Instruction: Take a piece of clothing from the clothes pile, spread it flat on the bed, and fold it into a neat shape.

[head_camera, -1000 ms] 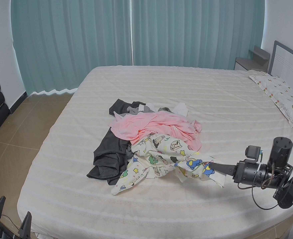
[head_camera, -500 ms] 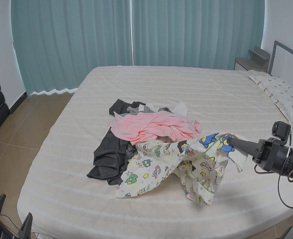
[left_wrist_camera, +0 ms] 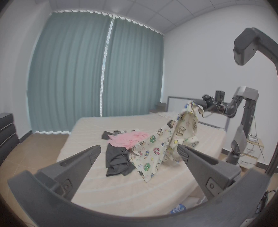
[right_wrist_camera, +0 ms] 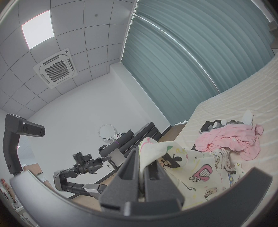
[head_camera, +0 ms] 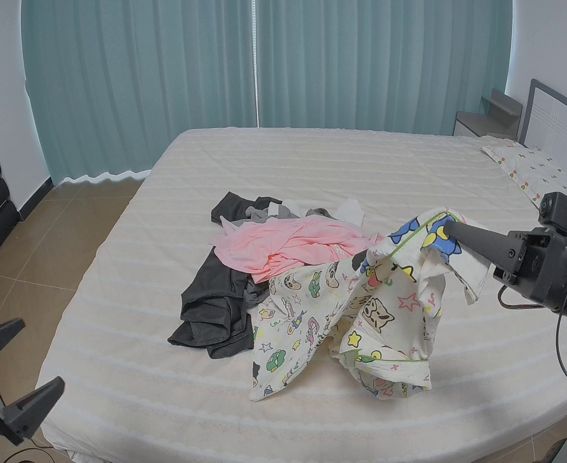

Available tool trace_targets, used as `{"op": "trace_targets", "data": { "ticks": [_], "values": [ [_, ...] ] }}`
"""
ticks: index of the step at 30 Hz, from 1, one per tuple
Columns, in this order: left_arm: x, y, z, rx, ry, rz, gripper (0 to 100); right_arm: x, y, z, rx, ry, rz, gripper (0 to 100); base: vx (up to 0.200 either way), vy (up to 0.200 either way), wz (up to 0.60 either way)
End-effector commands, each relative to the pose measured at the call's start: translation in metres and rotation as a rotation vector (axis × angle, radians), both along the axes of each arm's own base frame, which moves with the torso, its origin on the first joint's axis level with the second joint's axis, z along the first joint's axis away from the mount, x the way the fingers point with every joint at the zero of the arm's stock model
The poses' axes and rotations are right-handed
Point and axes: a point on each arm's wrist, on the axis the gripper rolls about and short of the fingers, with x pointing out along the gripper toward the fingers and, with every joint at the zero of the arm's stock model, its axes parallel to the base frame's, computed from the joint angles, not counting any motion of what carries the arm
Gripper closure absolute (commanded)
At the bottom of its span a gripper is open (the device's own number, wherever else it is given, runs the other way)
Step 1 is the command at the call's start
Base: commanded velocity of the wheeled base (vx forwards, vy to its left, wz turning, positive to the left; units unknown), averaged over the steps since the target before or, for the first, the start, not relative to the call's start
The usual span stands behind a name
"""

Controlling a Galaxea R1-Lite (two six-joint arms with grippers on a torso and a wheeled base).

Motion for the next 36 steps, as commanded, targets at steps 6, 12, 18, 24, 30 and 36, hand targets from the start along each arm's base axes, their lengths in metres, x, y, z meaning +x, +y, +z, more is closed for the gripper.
{"op": "trace_targets", "data": {
  "ticks": [6,12,18,24,30,36],
  "values": [
    [0.137,-0.082,-0.057,0.200,0.376,-0.477,0,0.003,0.033,0.033,0.055,-0.064,0.076,100,0.000,0.000,0.00],
    [0.171,-0.112,-0.094,0.222,0.351,-0.491,0,0.007,0.040,0.034,0.065,-0.059,0.051,100,0.000,0.000,0.00],
    [0.178,-0.131,-0.116,0.253,0.370,-0.493,0,0.013,0.043,0.030,0.060,-0.042,0.029,100,0.000,0.000,0.00],
    [0.185,-0.165,-0.145,0.167,0.373,-0.425,0,0.013,0.043,0.031,0.066,-0.044,0.016,100,0.000,0.000,0.00],
    [0.195,-0.174,-0.173,0.182,0.338,-0.327,0,0.012,0.041,0.030,0.064,-0.042,0.012,100,0.000,0.000,0.00],
    [0.205,-0.179,-0.192,0.177,0.353,-0.295,0,0.012,0.040,0.032,0.067,-0.047,0.008,100,0.000,0.000,0.00]
  ]
}}
